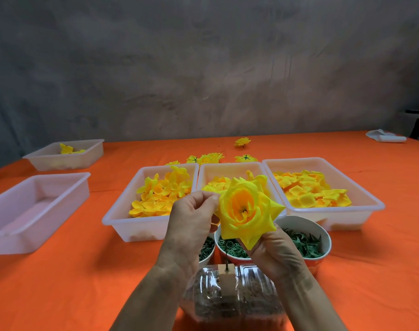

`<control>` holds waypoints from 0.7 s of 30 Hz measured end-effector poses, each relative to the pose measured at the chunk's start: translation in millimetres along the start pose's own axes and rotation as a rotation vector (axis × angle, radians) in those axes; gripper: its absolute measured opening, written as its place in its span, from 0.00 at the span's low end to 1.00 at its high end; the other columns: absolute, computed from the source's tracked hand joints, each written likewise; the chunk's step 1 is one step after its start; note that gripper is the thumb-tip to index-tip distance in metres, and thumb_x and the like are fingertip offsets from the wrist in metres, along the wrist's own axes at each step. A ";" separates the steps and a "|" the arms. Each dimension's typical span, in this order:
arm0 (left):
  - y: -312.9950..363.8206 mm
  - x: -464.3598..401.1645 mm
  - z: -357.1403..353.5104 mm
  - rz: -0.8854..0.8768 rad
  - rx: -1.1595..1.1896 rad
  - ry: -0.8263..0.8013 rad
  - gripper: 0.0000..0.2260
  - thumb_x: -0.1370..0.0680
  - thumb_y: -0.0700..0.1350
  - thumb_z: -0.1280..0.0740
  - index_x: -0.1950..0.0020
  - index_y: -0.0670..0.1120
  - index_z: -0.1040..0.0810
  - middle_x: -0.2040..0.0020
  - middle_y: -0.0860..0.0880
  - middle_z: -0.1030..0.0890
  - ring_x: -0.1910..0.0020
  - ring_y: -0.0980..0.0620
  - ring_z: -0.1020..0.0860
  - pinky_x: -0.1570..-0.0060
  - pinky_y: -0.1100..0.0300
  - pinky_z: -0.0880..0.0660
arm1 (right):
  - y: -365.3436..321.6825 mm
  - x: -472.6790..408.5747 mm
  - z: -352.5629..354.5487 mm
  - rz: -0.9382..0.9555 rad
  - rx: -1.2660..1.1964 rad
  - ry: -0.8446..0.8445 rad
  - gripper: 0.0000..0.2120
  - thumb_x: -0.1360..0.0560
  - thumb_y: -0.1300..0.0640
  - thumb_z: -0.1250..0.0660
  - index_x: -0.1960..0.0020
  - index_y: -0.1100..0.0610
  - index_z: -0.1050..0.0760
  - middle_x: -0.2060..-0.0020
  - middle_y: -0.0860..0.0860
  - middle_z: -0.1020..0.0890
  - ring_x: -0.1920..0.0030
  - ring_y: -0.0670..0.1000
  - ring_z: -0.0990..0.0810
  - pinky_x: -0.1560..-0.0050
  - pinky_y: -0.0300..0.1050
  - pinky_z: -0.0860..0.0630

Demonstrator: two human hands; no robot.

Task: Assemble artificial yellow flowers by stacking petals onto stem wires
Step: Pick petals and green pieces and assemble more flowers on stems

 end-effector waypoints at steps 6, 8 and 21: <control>4.0 -5.7 6.7 -0.011 -0.052 -0.086 0.02 0.27 0.41 0.29 0.60 0.46 0.18 0.65 0.50 0.18 0.68 0.61 0.23 0.68 0.71 0.27 | -3.9 3.2 0.5 0.032 0.142 -0.067 0.31 0.54 0.48 0.15 0.52 0.53 0.15 0.50 0.55 0.15 0.51 0.53 0.16 0.58 0.43 0.19; 6.2 -6.8 8.4 -0.029 -0.054 -0.112 0.01 0.29 0.40 0.28 0.60 0.45 0.17 0.65 0.49 0.17 0.67 0.60 0.22 0.65 0.72 0.27 | -4.4 2.2 2.5 0.023 0.147 -0.062 0.28 0.50 0.49 0.16 0.51 0.53 0.16 0.49 0.56 0.16 0.50 0.53 0.16 0.56 0.45 0.19; 10.8 -10.0 0.9 -0.144 -0.192 -0.156 0.12 0.27 0.48 0.30 0.57 0.38 0.20 0.61 0.35 0.21 0.65 0.49 0.24 0.62 0.56 0.24 | -5.4 2.4 4.4 -0.054 0.174 0.053 0.10 0.32 0.62 0.34 0.56 0.59 0.15 0.56 0.57 0.15 0.58 0.52 0.15 0.65 0.42 0.20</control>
Point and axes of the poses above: each hand's wrist, its own x-axis away from the middle knuckle, its own z-axis out of the back of the hand, y = z × x, the point moved 1 cm from there along -x, towards the middle knuckle
